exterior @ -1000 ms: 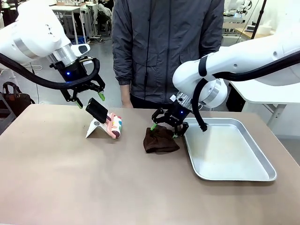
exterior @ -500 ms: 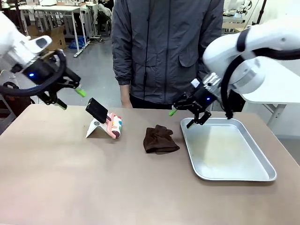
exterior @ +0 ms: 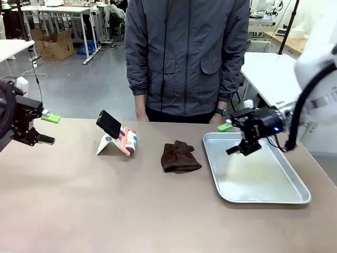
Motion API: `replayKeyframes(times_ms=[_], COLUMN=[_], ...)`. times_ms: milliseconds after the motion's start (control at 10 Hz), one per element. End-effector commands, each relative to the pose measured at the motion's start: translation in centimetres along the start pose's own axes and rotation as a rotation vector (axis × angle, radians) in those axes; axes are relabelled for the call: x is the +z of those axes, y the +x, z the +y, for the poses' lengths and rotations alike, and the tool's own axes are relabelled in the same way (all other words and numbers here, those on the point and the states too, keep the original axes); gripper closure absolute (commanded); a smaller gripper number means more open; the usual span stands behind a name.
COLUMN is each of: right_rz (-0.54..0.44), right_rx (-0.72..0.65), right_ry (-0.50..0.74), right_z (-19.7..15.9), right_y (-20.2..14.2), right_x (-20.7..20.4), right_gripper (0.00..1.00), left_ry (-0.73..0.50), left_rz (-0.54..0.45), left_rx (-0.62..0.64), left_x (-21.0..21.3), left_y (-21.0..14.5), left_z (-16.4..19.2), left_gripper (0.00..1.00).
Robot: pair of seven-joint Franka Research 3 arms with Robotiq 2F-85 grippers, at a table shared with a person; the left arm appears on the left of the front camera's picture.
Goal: Clean the surface of the table.
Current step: Return the Lint Roller and towel to their original positions.
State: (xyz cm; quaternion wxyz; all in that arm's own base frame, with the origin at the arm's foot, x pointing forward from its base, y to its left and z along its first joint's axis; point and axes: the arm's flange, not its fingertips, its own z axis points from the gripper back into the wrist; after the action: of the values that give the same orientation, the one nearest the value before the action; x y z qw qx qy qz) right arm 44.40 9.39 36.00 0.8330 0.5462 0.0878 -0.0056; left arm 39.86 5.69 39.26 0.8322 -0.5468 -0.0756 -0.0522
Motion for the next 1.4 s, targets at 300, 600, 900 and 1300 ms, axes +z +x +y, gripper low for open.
replayKeyframes(times_ms=[300,600,900,1300], right_rz=[-0.284,-0.275,-0.275,-0.275], right_rx=[0.016,-0.043,-0.043,-0.043], right_ry=[0.284,0.267,0.267,0.267], right_z=[-6.3,-7.1,-7.1,-7.1], right_y=[-4.8,-4.0,-4.0,-4.0], right_x=[6.1,7.0,7.0,7.0], right_gripper=[0.0,0.0,0.0,0.0], left_ry=[-0.295,-0.273,-0.273,-0.273], left_rz=[-0.071,-0.061,-0.061,-0.061], left_rx=[-0.048,-0.018,-0.018,-0.018], left_x=[0.2,-0.2,-0.2,-0.2], left_y=[3.2,3.0,3.0,3.0], left_z=[7.2,7.8,7.8,7.8], left_gripper=[0.0,0.0,0.0,0.0])
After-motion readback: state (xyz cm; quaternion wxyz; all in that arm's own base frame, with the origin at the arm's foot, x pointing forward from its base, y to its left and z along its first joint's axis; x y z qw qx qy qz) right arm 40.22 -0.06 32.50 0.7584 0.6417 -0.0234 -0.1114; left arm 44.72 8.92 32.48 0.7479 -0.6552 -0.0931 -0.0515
